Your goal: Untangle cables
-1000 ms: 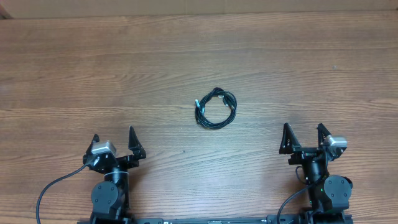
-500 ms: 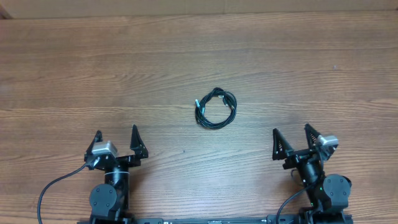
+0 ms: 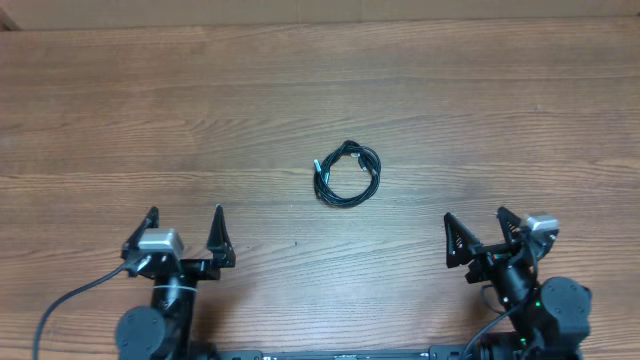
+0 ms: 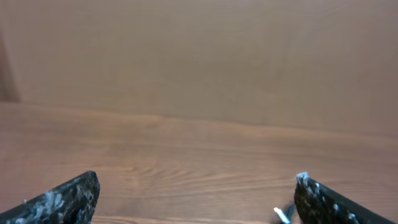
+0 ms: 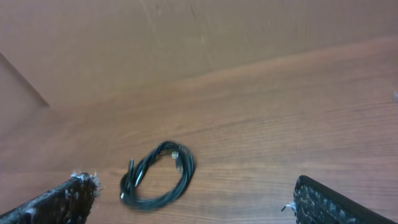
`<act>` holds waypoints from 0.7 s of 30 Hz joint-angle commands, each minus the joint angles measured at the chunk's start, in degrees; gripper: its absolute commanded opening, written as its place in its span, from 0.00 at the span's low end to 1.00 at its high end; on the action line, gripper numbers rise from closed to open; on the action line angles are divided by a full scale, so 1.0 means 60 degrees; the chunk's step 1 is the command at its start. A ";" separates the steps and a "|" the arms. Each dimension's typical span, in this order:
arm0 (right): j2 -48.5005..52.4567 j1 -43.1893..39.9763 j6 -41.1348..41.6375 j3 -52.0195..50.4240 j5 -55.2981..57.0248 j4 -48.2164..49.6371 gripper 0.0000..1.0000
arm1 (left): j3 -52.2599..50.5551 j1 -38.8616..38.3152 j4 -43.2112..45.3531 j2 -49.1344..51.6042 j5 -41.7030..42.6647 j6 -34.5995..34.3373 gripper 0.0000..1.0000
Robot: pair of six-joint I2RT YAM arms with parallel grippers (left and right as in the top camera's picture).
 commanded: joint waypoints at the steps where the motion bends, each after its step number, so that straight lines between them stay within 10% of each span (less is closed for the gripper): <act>1: 0.1169 -0.0055 -0.0015 0.1705 -0.0044 -0.0583 1.00 | 0.1687 0.0047 -0.0459 0.1013 0.1111 0.0415 0.99; 21: 0.9544 -0.0055 0.0000 1.0797 -0.0484 -0.6127 1.00 | 1.4174 -0.2044 -0.7158 1.5271 0.4207 0.0896 1.00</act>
